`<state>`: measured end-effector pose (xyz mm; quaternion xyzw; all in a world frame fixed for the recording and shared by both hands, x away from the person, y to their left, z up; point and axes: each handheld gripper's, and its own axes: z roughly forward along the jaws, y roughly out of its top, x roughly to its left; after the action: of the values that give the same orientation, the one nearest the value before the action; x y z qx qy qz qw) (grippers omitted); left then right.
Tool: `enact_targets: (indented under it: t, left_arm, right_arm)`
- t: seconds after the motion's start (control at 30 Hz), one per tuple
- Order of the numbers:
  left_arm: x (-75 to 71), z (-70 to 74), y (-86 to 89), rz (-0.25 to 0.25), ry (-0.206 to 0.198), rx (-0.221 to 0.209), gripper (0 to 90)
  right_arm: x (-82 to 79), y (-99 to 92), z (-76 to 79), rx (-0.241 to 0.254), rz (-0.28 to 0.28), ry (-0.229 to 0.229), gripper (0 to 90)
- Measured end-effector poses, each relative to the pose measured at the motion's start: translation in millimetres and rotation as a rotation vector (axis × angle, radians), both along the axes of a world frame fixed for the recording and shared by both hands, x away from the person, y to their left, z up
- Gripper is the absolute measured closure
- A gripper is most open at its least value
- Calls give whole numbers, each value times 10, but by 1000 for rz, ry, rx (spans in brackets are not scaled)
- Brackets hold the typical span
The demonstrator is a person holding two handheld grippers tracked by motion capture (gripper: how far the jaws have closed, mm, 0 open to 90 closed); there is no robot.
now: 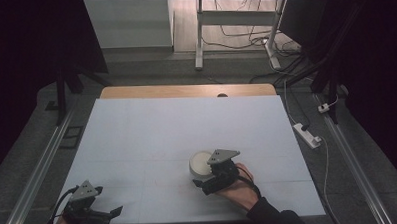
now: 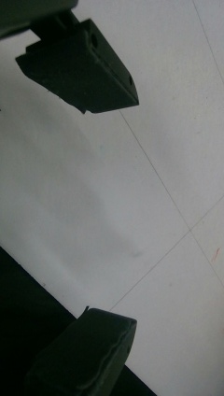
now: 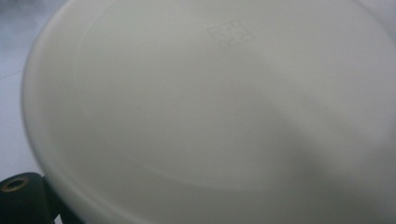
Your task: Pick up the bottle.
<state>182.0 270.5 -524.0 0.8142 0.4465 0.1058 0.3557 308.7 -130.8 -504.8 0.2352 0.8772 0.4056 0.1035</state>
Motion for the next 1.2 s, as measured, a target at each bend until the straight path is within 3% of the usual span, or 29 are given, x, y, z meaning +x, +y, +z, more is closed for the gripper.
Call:
enact_targets:
  t: [0.53,1.2]
  left_arm:
    - [4,-1,-5,-4,3,3,12]
    - [6,-2,-4,-2,6,3,12]
  right_arm:
    - [-28,-20,120,42,-2,-27,61]
    - [-19,42,339,99,41,-73,62]
